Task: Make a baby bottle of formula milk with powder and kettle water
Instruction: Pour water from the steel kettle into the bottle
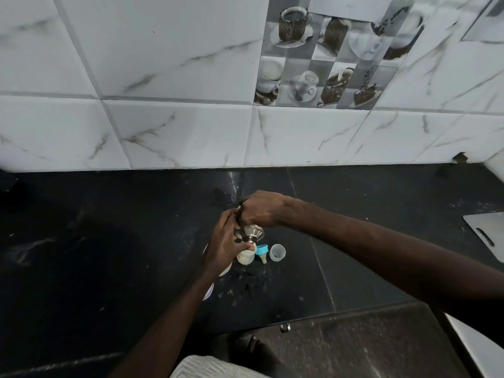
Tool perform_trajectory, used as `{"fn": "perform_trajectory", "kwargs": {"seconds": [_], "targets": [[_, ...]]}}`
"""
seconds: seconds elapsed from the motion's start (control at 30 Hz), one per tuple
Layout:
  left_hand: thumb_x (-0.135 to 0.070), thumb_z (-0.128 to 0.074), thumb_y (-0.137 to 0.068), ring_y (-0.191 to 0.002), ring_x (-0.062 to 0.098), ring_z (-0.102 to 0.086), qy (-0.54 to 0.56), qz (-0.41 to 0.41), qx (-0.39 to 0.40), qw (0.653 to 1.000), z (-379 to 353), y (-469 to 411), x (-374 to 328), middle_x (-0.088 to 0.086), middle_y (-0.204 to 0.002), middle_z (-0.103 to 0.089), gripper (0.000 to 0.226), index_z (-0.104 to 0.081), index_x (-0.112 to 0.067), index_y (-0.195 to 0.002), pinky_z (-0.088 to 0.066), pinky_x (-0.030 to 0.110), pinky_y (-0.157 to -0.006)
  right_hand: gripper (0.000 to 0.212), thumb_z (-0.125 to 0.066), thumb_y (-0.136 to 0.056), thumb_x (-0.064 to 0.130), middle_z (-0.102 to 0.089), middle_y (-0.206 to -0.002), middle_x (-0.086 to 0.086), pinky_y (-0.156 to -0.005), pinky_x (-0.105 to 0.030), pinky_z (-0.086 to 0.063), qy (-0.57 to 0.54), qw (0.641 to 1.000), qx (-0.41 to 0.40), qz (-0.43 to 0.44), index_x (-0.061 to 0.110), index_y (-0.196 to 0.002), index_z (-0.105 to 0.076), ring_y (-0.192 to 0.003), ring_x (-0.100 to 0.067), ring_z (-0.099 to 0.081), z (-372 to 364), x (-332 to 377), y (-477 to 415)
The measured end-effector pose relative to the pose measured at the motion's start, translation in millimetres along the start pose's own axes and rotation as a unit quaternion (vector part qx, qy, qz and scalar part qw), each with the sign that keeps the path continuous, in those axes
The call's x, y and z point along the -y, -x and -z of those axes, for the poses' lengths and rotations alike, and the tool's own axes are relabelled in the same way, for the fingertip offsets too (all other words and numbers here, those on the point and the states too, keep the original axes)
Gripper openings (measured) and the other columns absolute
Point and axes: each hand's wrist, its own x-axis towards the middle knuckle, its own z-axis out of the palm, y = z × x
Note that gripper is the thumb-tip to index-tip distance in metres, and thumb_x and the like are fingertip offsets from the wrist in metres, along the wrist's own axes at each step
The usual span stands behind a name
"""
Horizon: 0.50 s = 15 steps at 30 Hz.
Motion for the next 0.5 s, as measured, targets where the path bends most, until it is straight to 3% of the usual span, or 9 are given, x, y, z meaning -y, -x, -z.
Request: {"fn": "perform_trajectory", "kwargs": {"seconds": [0.07, 0.2, 0.3, 0.43, 0.5], "targets": [[-0.016, -0.097, -0.055, -0.112, 0.003, -0.058, -0.004, -0.002, -0.001, 1.0, -0.4, -0.2, 0.2, -0.008, -0.133, -0.05, 0.079, -0.063, -0.008, -0.126, -0.048, 0.014, -0.094, 0.017, -0.058, -0.094, 0.014, -0.068, -0.084, -0.008, -0.069, -0.039, -0.059, 0.007, 1.0, 0.002, 0.006, 0.008, -0.093, -0.074, -0.083, -0.026, -0.068, -1.3, 0.5, 0.7], [-0.018, -0.097, -0.055, -0.115, 0.013, -0.061, -0.009, -0.01, -0.006, 1.0, -0.2, -0.4, 1.1, -0.009, -0.133, -0.05, 0.078, -0.064, -0.008, -0.125, -0.052, 0.025, -0.096, 0.023, -0.051, -0.1, 0.015, -0.067, -0.094, -0.019, -0.073, -0.043, -0.052, -0.095, 0.993, -0.005, -0.073, 0.002, -0.104, -0.069, -0.086, -0.033, -0.063, -7.0, -2.2, 7.6], [-0.021, -0.096, -0.055, -0.114, 0.014, -0.063, 0.0, -0.014, -0.002, 1.0, -0.7, 0.1, 1.6, -0.011, -0.133, -0.049, 0.079, -0.063, -0.01, -0.125, -0.057, 0.036, -0.094, 0.031, -0.045, -0.095, 0.018, -0.067, -0.087, -0.015, -0.072, -0.042, -0.056, -0.078, 0.995, 0.027, -0.054, 0.001, -0.093, -0.071, -0.085, -0.03, -0.066, 0.4, 0.5, 3.7], [-0.02, -0.095, -0.055, -0.113, 0.013, -0.064, 0.01, -0.012, -0.005, 1.0, -0.9, 1.7, 2.4, -0.011, -0.133, -0.049, 0.078, -0.063, -0.012, -0.125, -0.057, 0.038, -0.092, 0.021, -0.054, -0.094, 0.016, -0.067, -0.085, -0.01, -0.064, -0.034, -0.052, -0.027, 0.999, 0.015, -0.013, 0.006, -0.093, -0.072, -0.085, -0.026, -0.066, 1.2, 4.0, 1.4], [-0.02, -0.096, -0.056, -0.112, 0.013, -0.064, 0.01, -0.013, -0.004, 1.0, -1.0, 2.0, 2.3, -0.012, -0.133, -0.049, 0.077, -0.063, -0.012, -0.125, -0.058, 0.036, -0.091, 0.02, -0.054, -0.097, 0.015, -0.067, -0.089, -0.014, -0.067, -0.035, -0.05, -0.074, 0.996, -0.013, -0.044, 0.004, -0.098, -0.071, -0.087, -0.032, -0.066, -9.3, 0.3, 6.0]]}}
